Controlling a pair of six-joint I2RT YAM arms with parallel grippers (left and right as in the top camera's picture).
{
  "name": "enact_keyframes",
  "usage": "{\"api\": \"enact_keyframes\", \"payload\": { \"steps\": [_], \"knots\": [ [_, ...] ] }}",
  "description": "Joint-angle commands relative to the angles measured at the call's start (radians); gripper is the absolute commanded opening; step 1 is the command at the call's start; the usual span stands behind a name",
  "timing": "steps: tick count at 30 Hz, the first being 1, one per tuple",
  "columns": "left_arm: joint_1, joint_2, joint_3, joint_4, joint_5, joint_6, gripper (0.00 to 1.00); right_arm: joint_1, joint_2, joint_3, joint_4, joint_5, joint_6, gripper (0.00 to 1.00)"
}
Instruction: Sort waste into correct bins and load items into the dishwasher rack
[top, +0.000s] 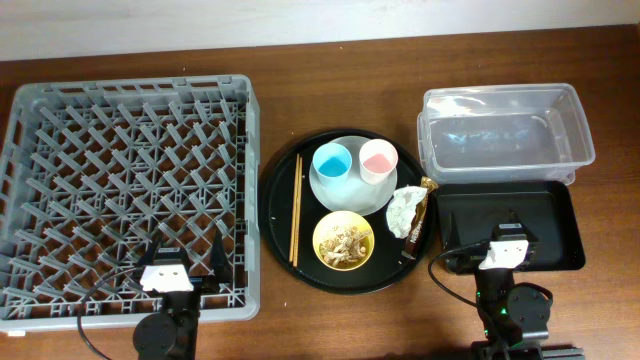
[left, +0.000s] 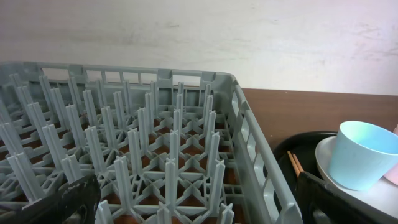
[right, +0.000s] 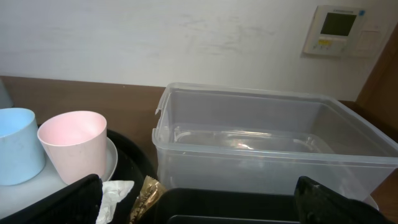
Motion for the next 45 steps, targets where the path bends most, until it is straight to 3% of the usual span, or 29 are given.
{"api": "enact_keyframes", "payload": {
  "steps": [1,33,40,45],
  "knots": [
    [-0.004,-0.006,-0.002,-0.008,0.019,0.015,0.99,-0.006,-0.006,-0.005,-0.007,0.013,0.009,0.99],
    [-0.004,-0.007,-0.001,0.023,0.024,0.015,0.99,-0.006,-0.006,-0.005,-0.006,0.013,0.009,0.99],
    [-0.004,-0.007,-0.001,0.042,0.095,0.014,0.99,-0.006,-0.006,-0.005,-0.006,0.013,0.009,0.99],
    [-0.004,-0.006,0.085,0.022,0.24,0.01,0.99,-0.006,-0.006,-0.005,-0.007,0.013,0.009,0.99]
  ]
}}
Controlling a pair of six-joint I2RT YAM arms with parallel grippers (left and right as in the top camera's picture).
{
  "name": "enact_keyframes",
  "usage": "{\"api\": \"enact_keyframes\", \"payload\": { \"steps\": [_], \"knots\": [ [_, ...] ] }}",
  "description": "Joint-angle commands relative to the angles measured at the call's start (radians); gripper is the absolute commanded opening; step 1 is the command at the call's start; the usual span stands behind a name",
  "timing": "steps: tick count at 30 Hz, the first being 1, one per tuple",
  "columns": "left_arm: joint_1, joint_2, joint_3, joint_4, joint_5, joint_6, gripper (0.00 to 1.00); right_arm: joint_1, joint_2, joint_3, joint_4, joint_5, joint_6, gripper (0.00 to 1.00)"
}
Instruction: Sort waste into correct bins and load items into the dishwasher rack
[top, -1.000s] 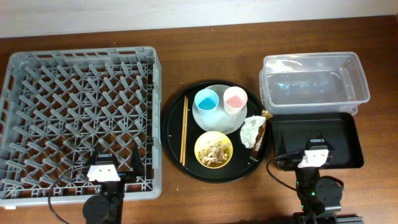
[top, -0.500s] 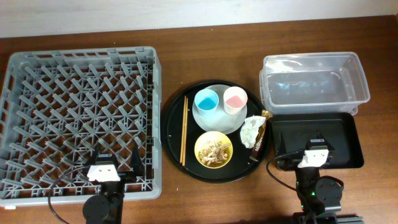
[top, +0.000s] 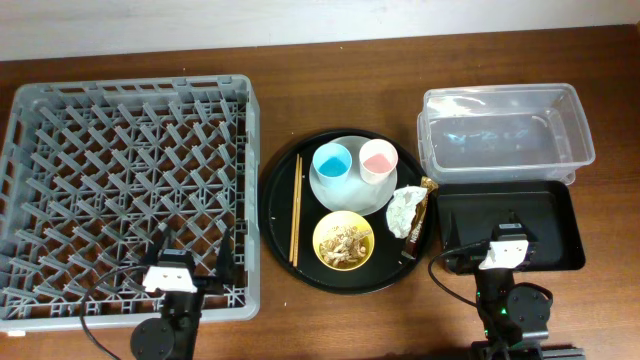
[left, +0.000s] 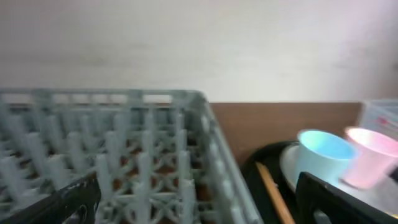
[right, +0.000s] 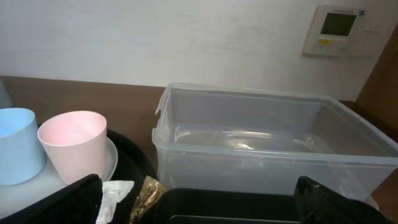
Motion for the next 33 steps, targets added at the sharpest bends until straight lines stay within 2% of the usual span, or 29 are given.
{"api": "enact_keyframes", "payload": {
  "steps": [1,3,7,11,15,19,21,22,23,24,26,27,30,33],
  "knots": [
    [-0.004,-0.005,0.117,-0.089,0.113,0.005,0.99,-0.006,-0.006,-0.005,-0.006,0.013,0.009,0.99],
    [-0.003,0.032,0.276,-0.237,0.113,0.005,0.99,-0.006,-0.006,-0.005,-0.006,0.013,0.009,0.99],
    [-0.004,0.182,0.517,-0.373,0.115,0.017,0.99,-0.006,-0.006,-0.005,-0.007,0.013,0.009,0.99],
    [-0.004,0.509,0.9,-0.676,0.227,0.067,0.99,-0.006,-0.006,-0.005,-0.006,0.013,0.009,0.99],
    [-0.004,0.92,1.308,-1.098,0.318,0.071,0.99,-0.006,-0.006,-0.005,-0.007,0.013,0.009,0.99],
    [-0.004,1.183,1.515,-1.237,0.492,0.068,0.99,-0.006,-0.006,-0.005,-0.007,0.013,0.009,0.99],
    [-0.005,1.295,1.551,-1.252,0.548,0.068,0.99,-0.006,-0.006,-0.005,-0.006,0.013,0.009,0.99],
    [-0.005,1.332,1.55,-1.252,0.573,0.068,0.68,-0.006,-0.006,-0.005,-0.006,0.013,0.009,0.99],
    [-0.007,1.371,1.55,-1.256,0.589,0.068,0.28,-0.006,-0.006,-0.005,-0.006,0.013,0.009,0.99],
    [-0.012,1.396,1.55,-1.262,0.582,0.068,0.15,-0.006,-0.006,-0.005,-0.006,0.013,0.009,0.99],
    [-0.043,1.459,1.544,-1.265,0.472,0.061,0.07,-0.006,-0.006,-0.005,-0.007,0.013,0.009,0.99],
    [-0.065,1.483,1.537,-1.268,0.395,0.032,0.07,-0.006,-0.006,-0.005,-0.006,0.013,0.009,0.99],
    [-0.137,1.534,1.519,-1.275,0.251,-0.024,0.18,-0.006,-0.006,-0.005,-0.007,0.013,0.009,0.99],
    [-0.246,1.592,1.502,-1.251,0.129,-0.074,0.2,-0.006,-0.006,-0.005,-0.007,0.013,0.009,0.99]
  ]
}}
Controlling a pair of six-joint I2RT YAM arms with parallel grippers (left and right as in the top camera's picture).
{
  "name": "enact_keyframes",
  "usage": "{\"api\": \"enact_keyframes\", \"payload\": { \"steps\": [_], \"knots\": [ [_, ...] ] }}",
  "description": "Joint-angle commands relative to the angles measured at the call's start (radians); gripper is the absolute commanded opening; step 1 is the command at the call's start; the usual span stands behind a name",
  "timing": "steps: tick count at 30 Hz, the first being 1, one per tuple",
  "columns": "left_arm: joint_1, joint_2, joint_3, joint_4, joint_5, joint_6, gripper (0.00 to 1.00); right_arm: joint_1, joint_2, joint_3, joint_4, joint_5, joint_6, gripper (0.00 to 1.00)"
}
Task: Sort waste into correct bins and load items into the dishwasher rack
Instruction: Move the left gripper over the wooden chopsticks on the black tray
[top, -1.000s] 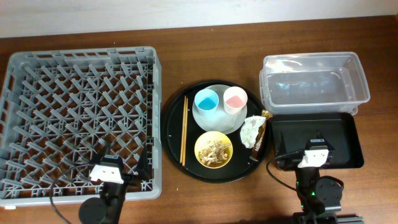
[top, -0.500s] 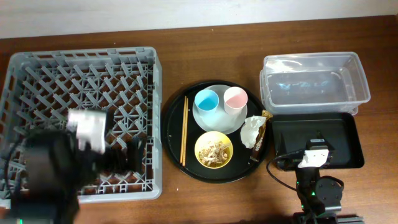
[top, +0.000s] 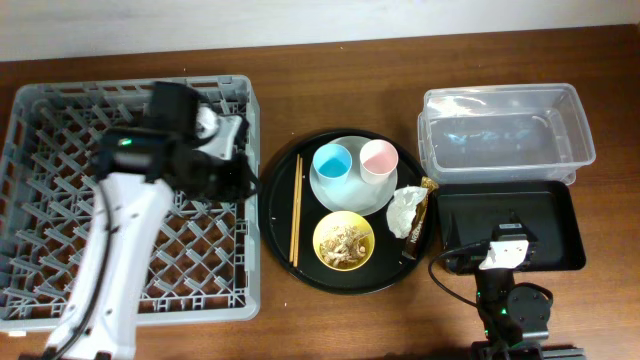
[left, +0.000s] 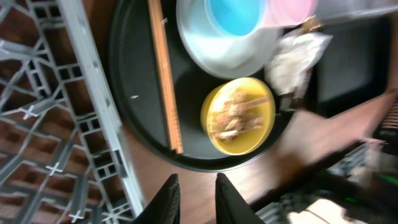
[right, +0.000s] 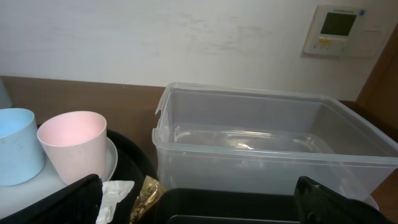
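My left gripper (top: 236, 174) hangs over the right edge of the grey dishwasher rack (top: 60, 120), beside the round black tray (top: 290, 272); its fingers stand close together with nothing between them. The left wrist view looks down on wooden chopsticks (left: 165, 81), a blue cup (left: 233, 12), a white plate (left: 217, 53) and a yellow bowl of food scraps (left: 238, 115). A pink cup (top: 378, 158), a crumpled tissue (top: 405, 208) and a brown wrapper (top: 420, 215) also lie on the tray. My right gripper (right: 199, 205) rests open at the near edge of the black bin (top: 555, 225).
A clear plastic bin (top: 505, 135) stands behind the black bin at the right. The rack fills the left of the table and holds nothing. Brown table shows between rack, tray and bins.
My left arm has moved from the rack's near edge to its upper right side, now looking down at the tray. Its fingers, wide apart before, stand close together. The right arm is unchanged.
Both grippers rested open at the table's near edge, the left looking across the rack. The left view then swung right toward the cups. Now the left arm reaches over the rack's right side with its fingers drawn in; every item on the tray lies where it was.
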Motion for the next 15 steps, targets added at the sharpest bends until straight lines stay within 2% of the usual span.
{"api": "enact_keyframes", "payload": {
  "steps": [1,5,7,15],
  "knots": [
    [-0.142,0.069,-0.027,0.032,-0.222,-0.091,0.2,-0.006,-0.006,-0.005,-0.006,0.012,0.009,0.99],
    [-0.231,0.142,-0.029,0.103,-0.34,-0.158,0.21,-0.006,-0.006,-0.005,-0.006,0.012,0.009,0.99],
    [-0.258,0.187,-0.029,0.128,-0.344,-0.161,0.24,-0.006,-0.006,-0.005,-0.007,0.012,0.008,0.99],
    [-0.278,0.301,-0.045,0.19,-0.344,-0.161,0.25,-0.006,-0.006,-0.005,-0.007,0.012,0.009,0.99]
  ]
}}
